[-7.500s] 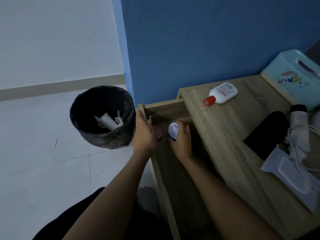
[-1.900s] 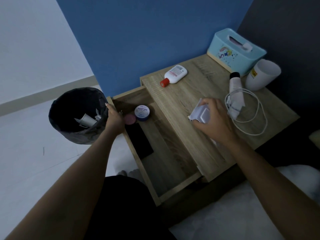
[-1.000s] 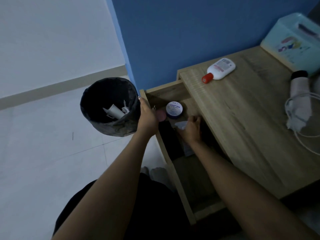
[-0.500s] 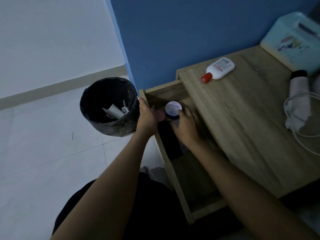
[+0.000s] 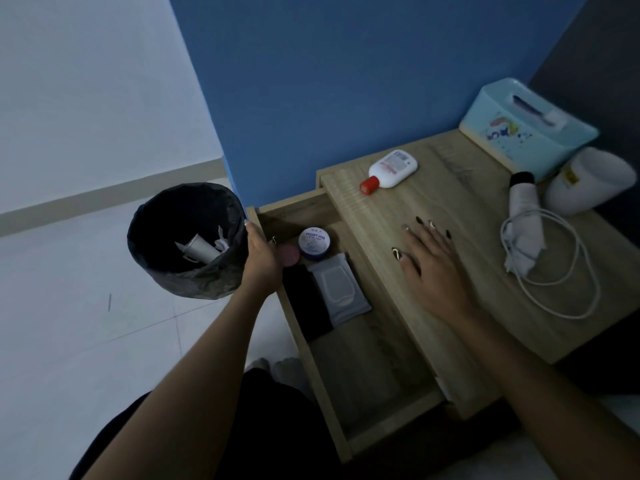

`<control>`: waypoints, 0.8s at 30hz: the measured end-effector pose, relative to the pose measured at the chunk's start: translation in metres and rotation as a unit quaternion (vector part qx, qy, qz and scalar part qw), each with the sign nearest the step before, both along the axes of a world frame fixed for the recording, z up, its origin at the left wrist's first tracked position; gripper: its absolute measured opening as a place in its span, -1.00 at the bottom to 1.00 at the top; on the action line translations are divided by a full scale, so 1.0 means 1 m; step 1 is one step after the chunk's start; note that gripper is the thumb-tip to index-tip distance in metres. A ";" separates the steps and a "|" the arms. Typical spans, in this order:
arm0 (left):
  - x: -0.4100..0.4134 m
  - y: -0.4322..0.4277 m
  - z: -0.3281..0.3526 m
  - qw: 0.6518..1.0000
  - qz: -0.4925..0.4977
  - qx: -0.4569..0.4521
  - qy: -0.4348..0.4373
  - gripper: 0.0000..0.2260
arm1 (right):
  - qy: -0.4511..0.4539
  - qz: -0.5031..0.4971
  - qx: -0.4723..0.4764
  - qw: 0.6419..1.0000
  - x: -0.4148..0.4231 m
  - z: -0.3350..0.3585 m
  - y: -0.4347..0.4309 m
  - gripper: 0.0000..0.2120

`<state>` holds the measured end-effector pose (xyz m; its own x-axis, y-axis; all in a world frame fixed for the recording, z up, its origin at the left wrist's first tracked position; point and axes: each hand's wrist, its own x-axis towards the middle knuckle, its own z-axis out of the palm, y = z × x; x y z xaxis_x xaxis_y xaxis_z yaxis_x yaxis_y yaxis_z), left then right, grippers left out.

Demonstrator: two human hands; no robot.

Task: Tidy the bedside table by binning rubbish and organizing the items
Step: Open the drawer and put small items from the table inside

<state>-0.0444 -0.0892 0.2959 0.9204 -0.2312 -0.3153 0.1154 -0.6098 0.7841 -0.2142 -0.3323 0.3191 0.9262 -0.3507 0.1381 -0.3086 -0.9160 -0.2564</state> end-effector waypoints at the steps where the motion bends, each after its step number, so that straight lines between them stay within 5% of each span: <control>1: -0.001 0.000 0.001 1.000 0.000 0.003 -0.002 -0.37 | 0.003 -0.002 -0.006 1.000 0.001 -0.001 0.000 -0.44; 16: -0.005 -0.026 0.004 0.999 0.032 0.029 0.010 -0.43 | -0.007 -0.020 0.005 1.000 0.003 -0.001 0.005 -0.45; 24: -0.012 -0.077 0.018 0.999 0.013 -0.002 0.042 -0.68 | -0.027 -0.022 -0.005 0.999 0.002 0.000 0.008 -0.54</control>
<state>-0.0561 -0.1657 0.3140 0.8964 -0.2094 -0.3907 0.1967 -0.6018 0.7740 -0.2127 -0.3248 0.3191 0.9014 -0.3886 0.1909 -0.3340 -0.9047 -0.2645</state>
